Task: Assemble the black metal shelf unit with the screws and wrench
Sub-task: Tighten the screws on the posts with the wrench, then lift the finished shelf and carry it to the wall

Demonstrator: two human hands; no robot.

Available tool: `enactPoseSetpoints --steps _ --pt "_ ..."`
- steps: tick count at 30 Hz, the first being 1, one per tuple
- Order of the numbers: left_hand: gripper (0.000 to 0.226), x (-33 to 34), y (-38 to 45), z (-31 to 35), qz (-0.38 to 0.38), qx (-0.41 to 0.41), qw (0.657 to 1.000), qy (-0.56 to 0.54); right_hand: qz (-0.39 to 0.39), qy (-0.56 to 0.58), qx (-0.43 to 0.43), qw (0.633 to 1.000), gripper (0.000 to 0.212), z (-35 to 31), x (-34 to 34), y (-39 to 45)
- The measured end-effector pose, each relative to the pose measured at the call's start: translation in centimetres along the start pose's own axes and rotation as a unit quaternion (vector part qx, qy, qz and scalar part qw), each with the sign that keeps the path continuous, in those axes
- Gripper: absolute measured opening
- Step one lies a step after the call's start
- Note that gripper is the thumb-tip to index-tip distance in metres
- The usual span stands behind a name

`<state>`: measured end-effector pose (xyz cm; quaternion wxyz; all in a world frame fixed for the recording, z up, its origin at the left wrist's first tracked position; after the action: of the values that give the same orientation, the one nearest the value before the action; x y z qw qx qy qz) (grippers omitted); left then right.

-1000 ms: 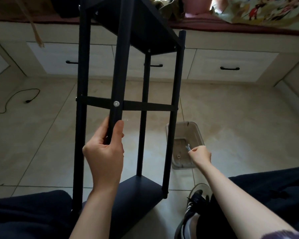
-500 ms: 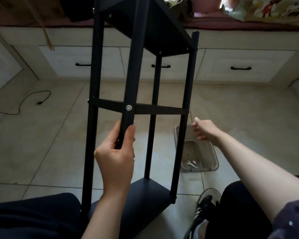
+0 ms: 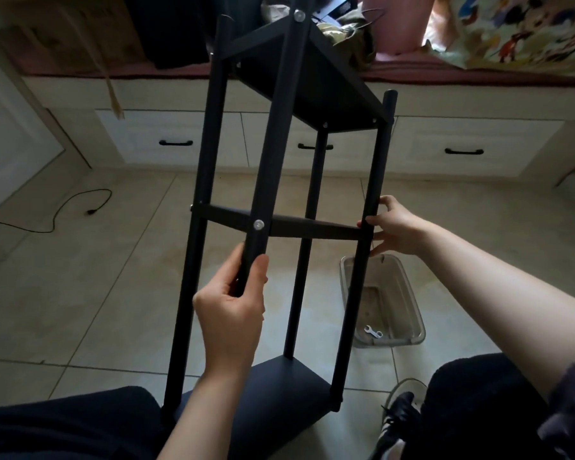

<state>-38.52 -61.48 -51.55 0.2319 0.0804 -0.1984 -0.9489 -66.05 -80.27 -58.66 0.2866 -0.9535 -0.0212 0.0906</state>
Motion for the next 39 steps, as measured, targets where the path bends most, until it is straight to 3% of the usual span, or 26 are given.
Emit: enactPoseSetpoints --steps 11,14,19,23,39 --pt "0.023 -2.9 4.4 -3.7 0.013 0.045 0.988 0.145 0.053 0.023 -0.098 0.994 0.045 -4.0 0.9 -2.6" --pt "0.02 -3.9 4.0 -5.0 0.035 0.013 0.984 0.177 0.047 -0.014 -0.141 0.989 0.043 -4.6 1.7 -4.4" --pt "0.035 -7.0 2.0 -6.3 0.116 -0.029 0.969 0.215 0.013 -0.08 -0.21 0.974 0.042 -3.9 3.6 -7.7" --pt "0.026 -8.1 0.9 -8.6 0.098 -0.107 0.961 0.237 0.036 -0.112 -0.25 0.961 0.045 -3.9 4.6 -9.2" --pt "0.026 -8.3 0.2 -8.4 0.115 -0.202 0.944 0.233 0.142 -0.069 -0.324 0.933 0.051 0.6 4.4 -12.3"
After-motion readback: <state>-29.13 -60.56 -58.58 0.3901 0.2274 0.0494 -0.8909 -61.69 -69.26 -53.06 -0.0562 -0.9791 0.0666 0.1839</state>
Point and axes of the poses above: each hand's wrist, its own y-axis towards the middle knuckle, its own x-axis out of the palm, z = x × y, the point moved 7 cm from there along y, towards the middle knuckle, and after that the axes turned 4 degrees about x, right-handed, at the moved point
